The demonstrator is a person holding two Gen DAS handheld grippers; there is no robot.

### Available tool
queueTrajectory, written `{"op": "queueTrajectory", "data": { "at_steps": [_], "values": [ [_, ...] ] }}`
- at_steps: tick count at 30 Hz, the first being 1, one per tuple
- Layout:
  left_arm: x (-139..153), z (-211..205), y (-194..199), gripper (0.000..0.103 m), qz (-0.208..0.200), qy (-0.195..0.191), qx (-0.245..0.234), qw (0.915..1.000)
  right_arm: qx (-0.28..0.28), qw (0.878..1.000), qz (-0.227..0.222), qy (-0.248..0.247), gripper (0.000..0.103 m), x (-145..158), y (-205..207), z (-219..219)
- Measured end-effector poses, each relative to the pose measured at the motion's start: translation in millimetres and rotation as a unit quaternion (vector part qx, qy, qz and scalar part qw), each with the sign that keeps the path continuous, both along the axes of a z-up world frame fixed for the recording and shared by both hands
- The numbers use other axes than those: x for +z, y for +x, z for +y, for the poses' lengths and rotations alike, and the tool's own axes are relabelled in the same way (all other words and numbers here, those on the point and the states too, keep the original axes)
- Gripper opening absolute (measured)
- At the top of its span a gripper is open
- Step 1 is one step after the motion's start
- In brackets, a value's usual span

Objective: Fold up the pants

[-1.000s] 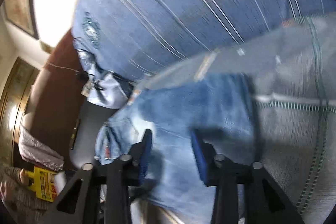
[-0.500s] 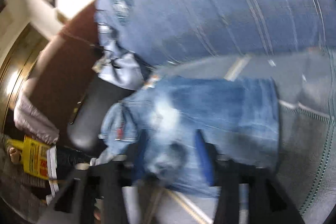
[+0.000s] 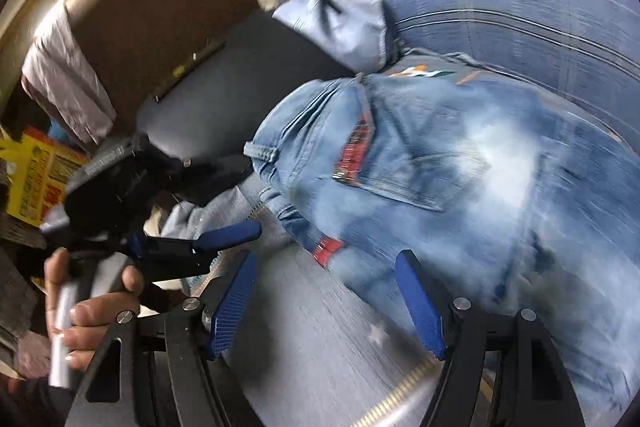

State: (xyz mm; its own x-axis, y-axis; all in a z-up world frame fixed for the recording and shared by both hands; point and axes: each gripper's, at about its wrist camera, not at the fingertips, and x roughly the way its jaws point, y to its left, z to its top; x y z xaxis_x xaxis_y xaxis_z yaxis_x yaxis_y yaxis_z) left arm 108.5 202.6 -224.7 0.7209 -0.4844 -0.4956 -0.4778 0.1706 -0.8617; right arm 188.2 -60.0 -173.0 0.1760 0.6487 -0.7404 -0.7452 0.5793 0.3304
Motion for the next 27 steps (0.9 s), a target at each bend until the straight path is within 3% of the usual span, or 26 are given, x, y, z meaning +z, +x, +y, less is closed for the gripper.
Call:
{"op": "queueTrajectory", "data": {
  "at_steps": [6,9,16,18,21,23,27],
  "values": [
    [-7.2,11.2,-7.6,0.070,0.040,0.024,0.029,0.9985,0.019,0.998,-0.049,-0.040,0.070,-4.4,-7.0,38.0],
    [-12.6,16.6,12.3,0.070,0.073,0.046,0.024,0.9960,0.026,0.996,-0.073,-0.052,0.070,-6.1,-8.0,48.7],
    [-21.8,19.2,47.8,0.070,0.066,0.038,0.016,0.9970,0.037,0.994,-0.084,-0.066,0.070,-24.6,4.2,63.6],
    [-25.9,22.9,45.4,0.058,0.071,0.029,0.022,0.9968,0.046,0.990,-0.107,-0.078,0.070,-29.3,-4.7,62.2],
    [-29.6,26.6,40.0,0.050,0.068,0.013,0.031,0.9972,0.053,0.986,-0.126,-0.099,0.070,-35.1,-10.2,65.2],
    [-21.9,25.5,41.3,0.041,0.056,0.032,0.027,0.9975,0.057,0.982,-0.141,-0.112,0.070,-36.6,-13.1,68.9],
    [1.3,16.3,44.5,0.031,0.020,0.076,0.024,0.9966,0.033,0.978,-0.162,-0.128,0.052,-41.5,-12.3,70.7]
  ]
}}
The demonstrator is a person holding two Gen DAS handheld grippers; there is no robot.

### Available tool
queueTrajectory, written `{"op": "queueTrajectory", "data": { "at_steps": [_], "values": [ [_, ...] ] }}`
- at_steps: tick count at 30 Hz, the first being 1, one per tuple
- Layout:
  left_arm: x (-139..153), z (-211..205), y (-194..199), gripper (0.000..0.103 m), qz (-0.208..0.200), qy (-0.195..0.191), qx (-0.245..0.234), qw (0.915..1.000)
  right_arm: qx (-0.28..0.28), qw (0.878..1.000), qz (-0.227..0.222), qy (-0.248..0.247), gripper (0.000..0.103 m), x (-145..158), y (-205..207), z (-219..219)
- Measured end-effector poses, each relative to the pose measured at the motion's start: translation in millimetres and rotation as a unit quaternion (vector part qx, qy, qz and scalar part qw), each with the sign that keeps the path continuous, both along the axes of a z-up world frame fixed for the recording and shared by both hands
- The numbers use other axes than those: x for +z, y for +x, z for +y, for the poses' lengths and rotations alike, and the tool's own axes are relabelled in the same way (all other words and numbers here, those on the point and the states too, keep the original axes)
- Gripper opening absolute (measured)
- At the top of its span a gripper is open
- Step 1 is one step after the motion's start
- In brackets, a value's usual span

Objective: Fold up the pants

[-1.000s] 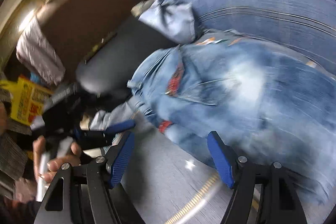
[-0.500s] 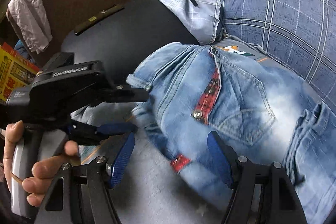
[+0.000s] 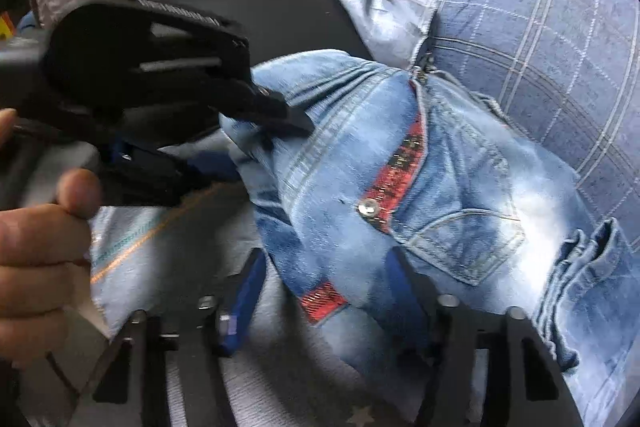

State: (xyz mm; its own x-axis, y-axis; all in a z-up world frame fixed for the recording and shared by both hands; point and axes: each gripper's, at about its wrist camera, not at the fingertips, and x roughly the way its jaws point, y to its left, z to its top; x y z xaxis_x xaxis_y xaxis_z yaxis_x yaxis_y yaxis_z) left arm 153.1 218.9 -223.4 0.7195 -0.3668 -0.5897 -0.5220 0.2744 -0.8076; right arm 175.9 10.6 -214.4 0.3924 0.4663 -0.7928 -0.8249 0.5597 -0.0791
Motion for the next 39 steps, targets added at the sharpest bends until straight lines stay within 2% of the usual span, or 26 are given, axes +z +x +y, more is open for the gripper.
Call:
{"op": "queueTrajectory", "data": {
  "at_steps": [4,7,11,12,14,16,17,20,23,24,26,27,30,31,35,39],
  "values": [
    [23.3,-8.8,0.6,0.028,-0.048,0.030,-0.019,0.9982,-0.014,0.999,0.018,0.040,0.052,7.4,2.3,-11.2],
    [34.4,-16.1,0.6,0.027,-0.065,0.050,-0.031,0.9961,-0.021,0.997,0.027,0.068,0.057,18.9,4.8,-15.6],
    [44.5,-23.6,3.2,0.027,-0.089,0.061,-0.054,0.9928,-0.015,0.999,0.011,0.049,0.057,20.8,3.0,-4.9],
    [48.0,-27.5,4.6,0.027,-0.093,0.069,-0.061,0.9915,-0.017,0.999,0.001,0.039,0.043,17.7,2.0,-2.6],
    [60.1,-36.4,6.2,0.027,-0.108,0.094,-0.075,0.9869,-0.040,0.998,-0.005,0.043,0.034,16.4,3.4,-7.5],
    [77.1,-50.9,5.9,0.027,-0.138,0.117,-0.096,0.9787,-0.066,0.994,0.018,0.089,0.029,25.9,7.3,-24.9],
    [87.2,-61.3,6.6,0.027,-0.154,0.137,-0.111,0.9722,-0.081,0.989,0.030,0.116,0.028,31.8,7.7,-35.5],
    [117.9,-106.5,11.0,0.027,-0.187,0.204,-0.177,0.9444,-0.133,0.970,0.059,0.197,0.027,45.1,2.4,-70.3],
    [141.4,-163.7,19.8,0.026,-0.202,0.275,-0.238,0.9093,-0.188,0.936,0.094,0.281,0.027,46.5,0.8,-108.9],
    [147.2,-186.8,22.0,0.026,-0.208,0.299,-0.266,0.8926,-0.205,0.921,0.108,0.314,0.027,45.1,1.0,-124.7],
    [147.7,-222.3,24.5,0.026,-0.218,0.326,-0.305,0.8678,-0.236,0.891,0.129,0.365,0.027,41.5,-0.5,-156.2],
    [148.0,-243.3,26.7,0.026,-0.223,0.337,-0.330,0.8533,-0.245,0.882,0.134,0.380,0.027,40.8,-2.4,-167.0],
    [140.6,-284.6,36.5,0.026,-0.215,0.349,-0.373,0.8326,-0.268,0.859,0.146,0.410,0.028,41.2,-7.0,-202.3],
    [134.8,-299.3,40.7,0.026,-0.204,0.346,-0.390,0.8287,-0.275,0.855,0.154,0.412,0.029,41.1,-6.1,-212.7],
    [101.6,-330.3,62.6,0.025,-0.170,0.319,-0.418,0.8334,-0.303,0.836,0.213,0.404,0.031,31.2,0.1,-258.9],
    [66.6,-341.4,72.5,0.028,-0.139,0.280,-0.431,0.8466,-0.334,0.826,0.230,0.392,0.034,18.6,-6.6,-306.8]
  ]
}}
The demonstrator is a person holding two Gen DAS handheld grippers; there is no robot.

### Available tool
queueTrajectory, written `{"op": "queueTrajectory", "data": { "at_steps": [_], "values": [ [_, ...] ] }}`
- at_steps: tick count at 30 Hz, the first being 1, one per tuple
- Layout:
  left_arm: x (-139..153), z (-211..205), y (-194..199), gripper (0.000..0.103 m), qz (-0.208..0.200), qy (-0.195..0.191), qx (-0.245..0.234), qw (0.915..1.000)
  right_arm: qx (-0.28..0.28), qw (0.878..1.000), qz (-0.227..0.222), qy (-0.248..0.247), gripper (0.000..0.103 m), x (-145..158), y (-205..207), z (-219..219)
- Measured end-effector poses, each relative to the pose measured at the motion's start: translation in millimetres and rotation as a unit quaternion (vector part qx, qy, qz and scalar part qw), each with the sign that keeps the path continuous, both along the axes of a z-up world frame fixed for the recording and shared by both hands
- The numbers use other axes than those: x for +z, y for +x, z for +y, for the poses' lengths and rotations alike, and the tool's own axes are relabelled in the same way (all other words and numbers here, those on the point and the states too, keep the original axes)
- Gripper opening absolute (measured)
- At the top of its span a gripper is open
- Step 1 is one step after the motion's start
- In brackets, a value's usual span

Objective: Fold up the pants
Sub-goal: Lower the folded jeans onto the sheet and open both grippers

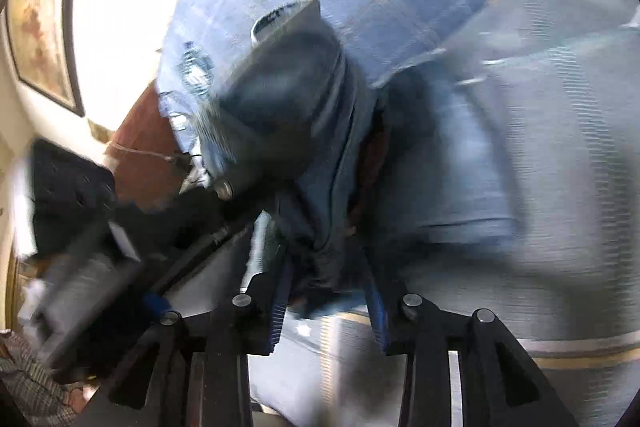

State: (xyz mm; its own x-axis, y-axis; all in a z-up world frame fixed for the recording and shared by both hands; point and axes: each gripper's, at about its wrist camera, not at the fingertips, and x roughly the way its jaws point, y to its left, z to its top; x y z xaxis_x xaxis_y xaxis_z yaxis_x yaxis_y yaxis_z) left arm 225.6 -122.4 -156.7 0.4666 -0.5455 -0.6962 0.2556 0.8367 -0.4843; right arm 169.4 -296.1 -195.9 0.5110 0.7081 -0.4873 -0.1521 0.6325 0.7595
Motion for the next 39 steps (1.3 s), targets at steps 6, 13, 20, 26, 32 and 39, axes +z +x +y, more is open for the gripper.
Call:
{"op": "queueTrajectory", "data": {
  "at_steps": [6,13,20,26,32,39],
  "values": [
    [-0.3,10.0,-6.7,0.039,0.014,-0.039,-0.031,0.9987,-0.014,0.997,0.067,0.033,0.034,-9.9,16.5,-50.3],
    [25.5,18.3,-23.8,0.062,-0.018,-0.115,-0.062,0.9913,-0.066,0.997,-0.040,0.002,0.053,48.3,7.0,-87.3],
    [21.7,80.8,-30.0,0.062,0.004,-0.115,0.071,0.9908,-0.001,0.996,-0.065,-0.067,0.054,51.8,27.0,-33.3],
    [-24.1,111.6,-17.0,0.062,0.080,-0.055,0.169,0.9808,0.005,0.985,-0.026,-0.173,0.012,22.1,50.8,2.0],
    [-53.4,93.9,-6.2,0.072,0.111,0.004,0.197,0.9741,-0.004,0.977,0.014,-0.214,0.011,-7.0,60.1,5.1],
    [-0.6,102.0,-72.4,0.070,-0.006,0.044,0.222,0.9740,-0.016,0.968,-0.047,-0.245,0.019,17.7,27.9,12.3]
  ]
}}
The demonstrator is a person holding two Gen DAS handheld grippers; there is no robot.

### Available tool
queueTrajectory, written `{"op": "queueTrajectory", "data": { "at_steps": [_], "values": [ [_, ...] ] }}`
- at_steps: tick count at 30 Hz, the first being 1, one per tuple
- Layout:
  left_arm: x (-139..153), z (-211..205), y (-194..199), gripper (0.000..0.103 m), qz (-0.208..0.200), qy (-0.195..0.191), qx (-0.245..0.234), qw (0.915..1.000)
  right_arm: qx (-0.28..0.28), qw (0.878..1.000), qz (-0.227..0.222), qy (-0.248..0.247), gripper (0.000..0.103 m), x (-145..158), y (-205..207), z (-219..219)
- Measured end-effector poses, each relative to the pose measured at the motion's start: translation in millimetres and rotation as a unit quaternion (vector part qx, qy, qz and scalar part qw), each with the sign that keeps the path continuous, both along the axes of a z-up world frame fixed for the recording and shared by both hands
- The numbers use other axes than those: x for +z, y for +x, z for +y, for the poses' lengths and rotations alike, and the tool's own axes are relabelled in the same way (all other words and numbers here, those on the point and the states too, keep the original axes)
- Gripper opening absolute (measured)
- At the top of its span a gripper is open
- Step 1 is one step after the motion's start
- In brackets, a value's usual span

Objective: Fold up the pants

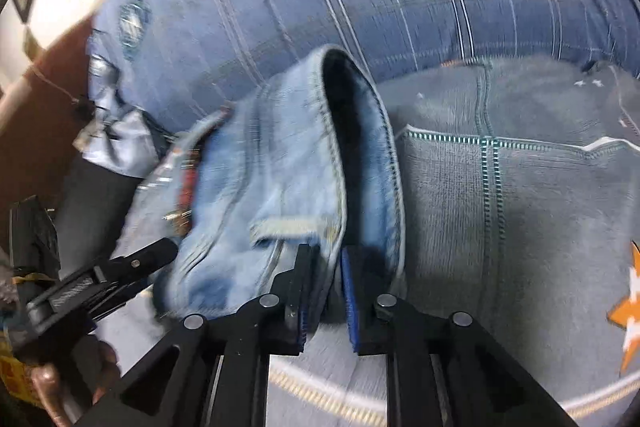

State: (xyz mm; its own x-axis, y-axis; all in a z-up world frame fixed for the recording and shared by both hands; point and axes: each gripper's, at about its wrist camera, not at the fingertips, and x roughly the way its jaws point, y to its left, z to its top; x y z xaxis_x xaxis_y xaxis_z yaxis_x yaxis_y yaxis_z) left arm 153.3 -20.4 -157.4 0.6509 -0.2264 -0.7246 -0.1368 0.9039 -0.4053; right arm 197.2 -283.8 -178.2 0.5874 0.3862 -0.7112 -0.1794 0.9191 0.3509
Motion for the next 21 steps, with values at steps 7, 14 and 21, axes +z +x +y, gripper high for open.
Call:
{"op": "queueTrajectory", "data": {
  "at_steps": [7,14,21],
  "values": [
    [29.0,-22.9,-97.2,0.070,-0.085,0.071,0.002,0.9938,0.022,0.998,-0.047,0.033,0.059,23.8,-78.4,-7.0],
    [74.0,-43.0,-157.1,0.070,-0.122,0.117,-0.014,0.9855,0.040,0.997,-0.070,0.016,0.059,62.1,-150.2,-3.9],
    [105.7,-38.1,-185.2,0.070,-0.126,0.103,-0.008,0.9867,0.010,0.994,-0.104,0.012,0.059,111.6,-204.0,-7.1]
  ]
}}
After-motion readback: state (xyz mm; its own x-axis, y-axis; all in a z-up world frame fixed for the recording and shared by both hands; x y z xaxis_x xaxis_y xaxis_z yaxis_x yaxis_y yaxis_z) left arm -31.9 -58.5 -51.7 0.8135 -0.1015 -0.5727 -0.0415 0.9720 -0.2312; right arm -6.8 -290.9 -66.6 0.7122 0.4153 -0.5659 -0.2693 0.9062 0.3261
